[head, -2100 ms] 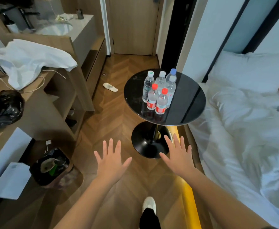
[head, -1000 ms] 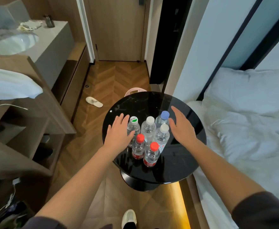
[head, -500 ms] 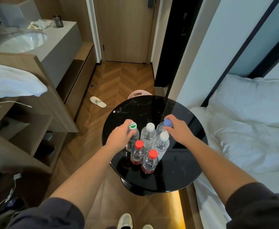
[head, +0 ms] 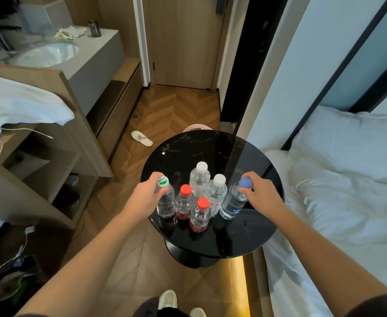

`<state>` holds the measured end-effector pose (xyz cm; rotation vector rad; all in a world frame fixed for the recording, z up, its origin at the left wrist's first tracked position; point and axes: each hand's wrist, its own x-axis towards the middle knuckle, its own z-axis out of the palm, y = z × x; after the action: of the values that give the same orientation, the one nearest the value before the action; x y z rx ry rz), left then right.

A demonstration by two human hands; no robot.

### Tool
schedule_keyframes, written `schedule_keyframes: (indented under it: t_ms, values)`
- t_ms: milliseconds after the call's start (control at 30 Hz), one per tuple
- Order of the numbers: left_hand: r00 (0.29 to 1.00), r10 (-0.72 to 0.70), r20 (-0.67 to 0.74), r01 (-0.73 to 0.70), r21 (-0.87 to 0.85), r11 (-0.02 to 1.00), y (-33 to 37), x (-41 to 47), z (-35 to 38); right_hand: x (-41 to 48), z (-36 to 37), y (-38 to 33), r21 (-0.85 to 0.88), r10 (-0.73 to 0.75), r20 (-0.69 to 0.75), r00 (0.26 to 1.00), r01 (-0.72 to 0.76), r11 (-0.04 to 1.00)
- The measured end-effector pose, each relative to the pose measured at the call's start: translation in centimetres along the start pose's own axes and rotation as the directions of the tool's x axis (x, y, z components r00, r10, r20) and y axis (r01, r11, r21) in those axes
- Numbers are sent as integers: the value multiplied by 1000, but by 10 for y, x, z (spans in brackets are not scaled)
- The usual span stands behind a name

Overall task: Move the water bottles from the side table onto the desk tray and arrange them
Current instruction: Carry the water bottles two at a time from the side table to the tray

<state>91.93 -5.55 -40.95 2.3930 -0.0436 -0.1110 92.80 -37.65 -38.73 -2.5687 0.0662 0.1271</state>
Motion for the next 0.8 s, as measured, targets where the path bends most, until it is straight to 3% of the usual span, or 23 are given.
schedule_keyframes:
  t_ms: [300, 400, 567, 667, 800]
  values:
    - [999, 25, 19, -26, 8, 1000, -1, -41, 22, -21, 3, 8, -14, -102, 79, 992, 103, 995]
    - [999, 16, -40, -20, -106, 994, -3, -49, 34, -19, 6, 16, 104, -126, 69, 990, 118, 988]
    - [989, -123, -85, 83, -367, 926, -19, -51, 60, -20, 35, 44, 384, -70, 215, 974, -18, 923]
    - [979, -187, -78, 137, -427, 894, -36, -50, 80, -23, 67, 66, 488, 0, 286, 958, -146, 861]
    - [961, -270, -63, 211, -466, 860, -59, -49, 107, -26, 108, 86, 584, 81, 270, 960, -230, 779]
